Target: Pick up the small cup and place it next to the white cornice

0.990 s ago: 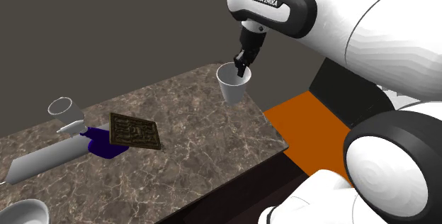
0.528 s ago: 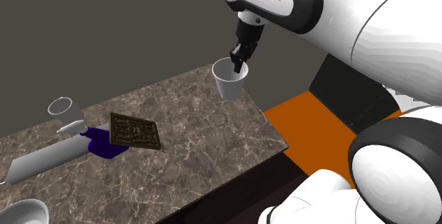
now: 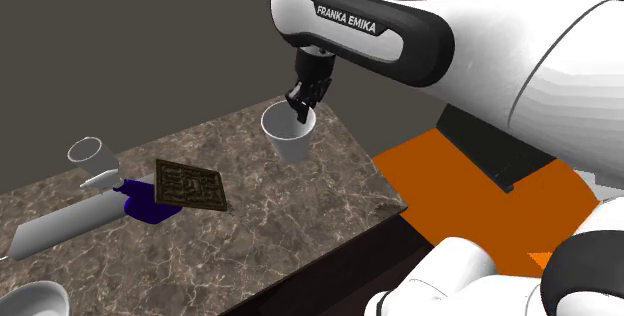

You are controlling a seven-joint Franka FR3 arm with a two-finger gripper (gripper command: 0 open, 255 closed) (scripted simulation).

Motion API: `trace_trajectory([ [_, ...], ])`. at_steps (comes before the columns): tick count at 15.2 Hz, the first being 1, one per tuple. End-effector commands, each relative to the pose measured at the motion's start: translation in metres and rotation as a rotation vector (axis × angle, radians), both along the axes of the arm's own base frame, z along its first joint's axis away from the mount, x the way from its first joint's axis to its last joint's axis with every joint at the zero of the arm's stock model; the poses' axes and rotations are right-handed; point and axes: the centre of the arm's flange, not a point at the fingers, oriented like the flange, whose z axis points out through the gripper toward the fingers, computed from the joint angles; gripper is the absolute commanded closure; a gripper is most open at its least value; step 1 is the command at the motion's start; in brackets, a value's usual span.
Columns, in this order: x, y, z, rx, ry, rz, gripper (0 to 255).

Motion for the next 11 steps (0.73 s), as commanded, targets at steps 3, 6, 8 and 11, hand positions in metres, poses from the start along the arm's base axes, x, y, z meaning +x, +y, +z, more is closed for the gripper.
trace_trajectory([
  [3,0.0,0.052,0.002,0.0,0.0,-0.001,255],
  [6,0.001,0.091,0.003,0.0,0.0,-0.001,255],
  [8,0.001,0.118,0.003,0.0,0.0,-0.001,255],
  [11,0.002,0.157,0.003,0.0,0.0,-0.001,255],
])
